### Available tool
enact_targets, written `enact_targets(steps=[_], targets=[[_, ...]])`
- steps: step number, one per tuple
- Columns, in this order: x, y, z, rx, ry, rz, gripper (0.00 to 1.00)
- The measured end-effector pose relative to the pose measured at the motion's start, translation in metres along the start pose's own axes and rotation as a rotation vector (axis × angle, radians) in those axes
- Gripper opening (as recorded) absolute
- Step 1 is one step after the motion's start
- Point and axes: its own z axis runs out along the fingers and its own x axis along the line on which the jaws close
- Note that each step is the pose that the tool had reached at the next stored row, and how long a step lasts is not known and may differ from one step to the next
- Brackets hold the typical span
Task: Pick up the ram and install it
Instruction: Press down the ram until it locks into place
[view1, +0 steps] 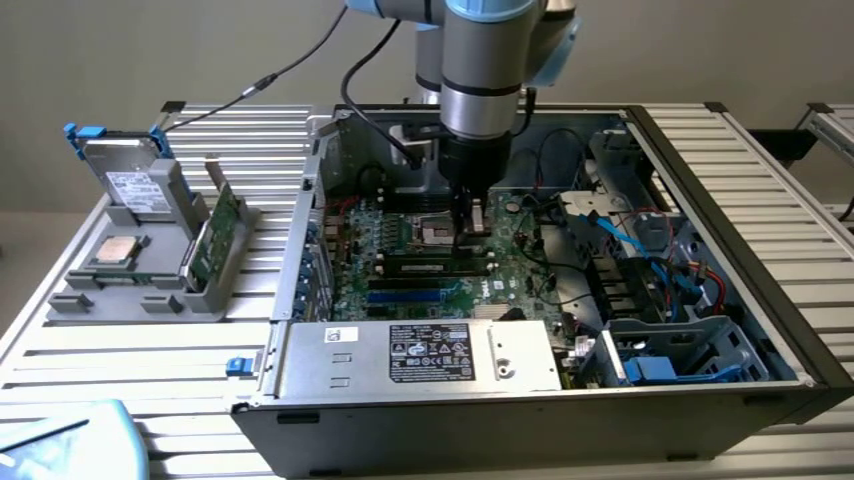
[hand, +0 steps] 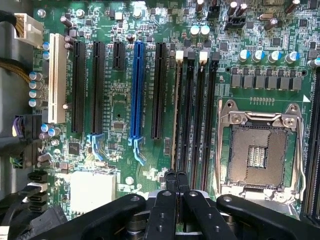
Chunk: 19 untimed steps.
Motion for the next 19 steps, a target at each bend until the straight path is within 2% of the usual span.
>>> enact_targets(steps=[14,19], targets=[[-0.003,0.0273,-0.0050,-0.0001,0.0004,0.000,0.11],[-0.003,0.0296,-0.0047,-0.0001,0.0004,0.000,0.11]])
